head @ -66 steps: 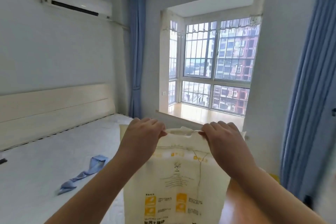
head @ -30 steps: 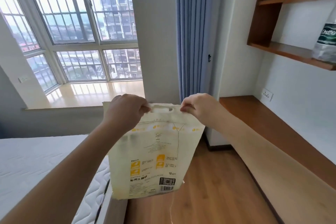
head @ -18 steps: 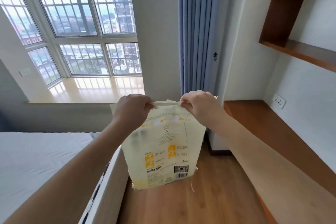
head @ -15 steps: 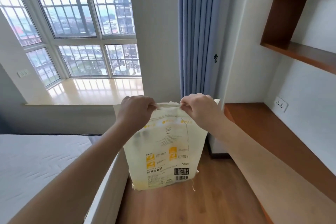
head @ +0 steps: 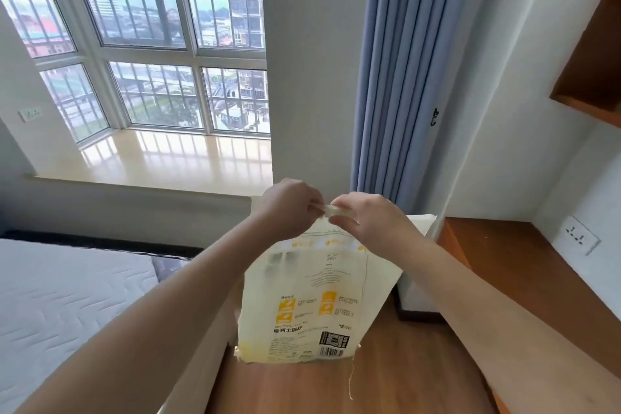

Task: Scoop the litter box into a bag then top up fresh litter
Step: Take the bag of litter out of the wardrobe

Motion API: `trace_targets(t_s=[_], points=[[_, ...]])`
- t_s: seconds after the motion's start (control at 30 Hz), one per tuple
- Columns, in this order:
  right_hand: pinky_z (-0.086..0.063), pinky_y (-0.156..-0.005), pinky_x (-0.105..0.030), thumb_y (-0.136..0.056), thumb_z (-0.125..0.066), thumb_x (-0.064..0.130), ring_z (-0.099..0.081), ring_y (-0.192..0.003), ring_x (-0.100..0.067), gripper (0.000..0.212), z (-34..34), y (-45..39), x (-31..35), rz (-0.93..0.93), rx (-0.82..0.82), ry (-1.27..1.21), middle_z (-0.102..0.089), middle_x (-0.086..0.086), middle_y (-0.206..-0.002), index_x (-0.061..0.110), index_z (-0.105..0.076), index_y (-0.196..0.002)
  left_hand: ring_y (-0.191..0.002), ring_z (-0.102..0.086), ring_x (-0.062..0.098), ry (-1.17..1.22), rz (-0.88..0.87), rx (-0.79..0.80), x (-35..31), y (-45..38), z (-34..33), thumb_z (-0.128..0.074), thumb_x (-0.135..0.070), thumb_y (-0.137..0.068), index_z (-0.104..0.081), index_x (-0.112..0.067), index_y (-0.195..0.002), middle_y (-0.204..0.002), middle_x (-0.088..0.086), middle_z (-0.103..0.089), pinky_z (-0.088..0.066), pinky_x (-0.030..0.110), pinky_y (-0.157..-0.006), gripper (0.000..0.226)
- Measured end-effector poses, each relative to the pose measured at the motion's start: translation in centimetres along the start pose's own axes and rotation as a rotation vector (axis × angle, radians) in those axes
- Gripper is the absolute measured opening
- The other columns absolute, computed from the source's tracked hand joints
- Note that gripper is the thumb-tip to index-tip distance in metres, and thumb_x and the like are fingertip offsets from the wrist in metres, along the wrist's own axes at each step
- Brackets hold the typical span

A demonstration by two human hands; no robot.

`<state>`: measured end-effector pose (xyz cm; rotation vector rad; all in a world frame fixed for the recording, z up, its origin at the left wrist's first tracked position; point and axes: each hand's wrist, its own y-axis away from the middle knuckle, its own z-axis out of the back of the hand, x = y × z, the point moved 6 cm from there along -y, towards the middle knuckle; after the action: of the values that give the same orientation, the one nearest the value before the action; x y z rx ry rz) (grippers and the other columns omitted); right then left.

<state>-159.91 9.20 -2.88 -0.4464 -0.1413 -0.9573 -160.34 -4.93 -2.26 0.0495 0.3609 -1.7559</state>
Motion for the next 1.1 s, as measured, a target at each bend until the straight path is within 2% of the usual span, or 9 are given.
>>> trace_targets(t_s=[0.2,0.37,0.47,0.53,0.63,0.73,0.87,0.93,1.1], points=[[-0.041,-0.062,-0.028,-0.096,-0.053,0.034,-0.057,-0.072,-0.015,0.015,-1.6,-7.1,-3.0,-0.035,-0.004,0.005,-0.061,0.009,-0.074,0.030,-0.065,-0.090,-0.074,-0.055,0.005,-0.015,-0.106,0.087,3.4,-6.2,-0.3,-0.057,-0.035,-0.093,-0.072,-0.033,-0.089,-0.068,-0.016,-0.062,-0.050,0.026,-0.070,0.016],[-0.050,-0.069,-0.033,-0.096,-0.053,0.031,-0.058,-0.072,-0.014,0.016,-2.9,-11.3,-5.3,-0.023,-0.004,-0.026,-0.060,0.011,-0.072,0.028,-0.068,-0.091,-0.082,-0.063,0.015,-0.096,-0.160,0.028,5.5,-10.2,-2.2,-0.058,-0.041,-0.093,-0.070,-0.034,-0.088,-0.083,-0.010,-0.068,-0.042,0.026,-0.065,0.015],[-0.052,-0.070,-0.036,-0.096,-0.052,0.032,-0.060,-0.073,-0.014,0.019,-4.1,-14.0,-7.3,-0.008,-0.007,-0.059,-0.063,0.010,-0.073,0.027,-0.070,-0.091,-0.089,-0.064,0.018,-0.080,-0.261,-0.095,6.7,-12.6,-3.6,-0.062,-0.039,-0.092,-0.071,-0.029,-0.098,-0.094,-0.009,-0.071,-0.043,0.031,-0.080,0.014],[-0.053,-0.071,-0.037,-0.097,-0.051,0.032,-0.062,-0.074,-0.014,0.021,-4.9,-15.7,-9.3,-0.018,0.004,-0.093,-0.066,0.009,-0.075,0.027,-0.071,-0.092,-0.103,-0.061,0.022,-0.093,-0.295,-0.219,7.8,-13.8,-4.5,-0.067,-0.040,-0.088,-0.065,-0.026,-0.114,-0.111,-0.003,-0.067,-0.041,0.038,-0.093,0.030],[-0.054,-0.072,-0.036,-0.097,-0.052,0.033,-0.063,-0.074,-0.014,0.021,-6.0,-18.2,-11.9,-0.007,0.047,-0.142,-0.066,0.010,-0.074,0.027,-0.072,-0.095,-0.127,-0.046,0.025,0.021,-0.174,-0.382,10.5,-15.0,-5.6,-0.069,-0.047,-0.082,-0.045,-0.026,-0.139,-0.136,0.003,-0.050,-0.034,0.042,-0.106,0.065],[-0.052,-0.070,-0.031,-0.096,-0.053,0.033,-0.063,-0.072,-0.010,0.020,-6.9,-20.9,-14.4,0.004,0.097,-0.204,-0.064,0.012,-0.070,0.027,-0.072,-0.094,-0.139,-0.034,0.018,0.413,0.038,-0.456,14.3,-15.3,-8.3,-0.074,-0.058,-0.072,-0.025,-0.027,-0.149,-0.148,-0.003,-0.033,-0.030,0.037,-0.112,0.096],[-0.038,-0.059,-0.014,-0.096,-0.056,0.034,-0.060,-0.065,0.003,0.018,-7.8,-23.9,-17.5,-0.008,0.144,-0.276,-0.061,0.017,-0.065,0.028,-0.073,-0.093,-0.140,-0.035,0.013,1.034,0.480,-0.206,18.0,-15.4,-15.4,-0.080,-0.068,-0.058,-0.008,-0.045,-0.150,-0.154,-0.008,-0.029,-0.032,0.045,-0.115,0.119],[-0.042,-0.063,-0.015,-0.095,-0.057,0.034,-0.061,-0.066,0.005,0.017,-8.1,-25.1,-18.3,-0.008,0.173,-0.320,-0.062,0.018,-0.066,0.029,-0.073,-0.092,-0.135,-0.043,0.011,1.108,0.532,-0.107,18.7,-15.4,-17.9,-0.084,-0.062,-0.058,-0.021,-0.041,-0.148,-0.149,-0.009,-0.041,-0.035,0.047,-0.114,0.112],[-0.048,-0.067,-0.019,-0.094,-0.058,0.033,-0.065,-0.072,0.000,0.018,-9.0,-27.5,-19.1,-0.004,0.204,-0.359,-0.066,0.014,-0.071,0.025,-0.074,-0.092,-0.116,-0.063,0.025,1.265,0.562,0.019,17.5,-15.7,-21.5,-0.080,-0.018,-0.080,-0.057,-0.016,-0.128,-0.122,0.003,-0.069,-0.051,0.044,-0.099,0.053]])
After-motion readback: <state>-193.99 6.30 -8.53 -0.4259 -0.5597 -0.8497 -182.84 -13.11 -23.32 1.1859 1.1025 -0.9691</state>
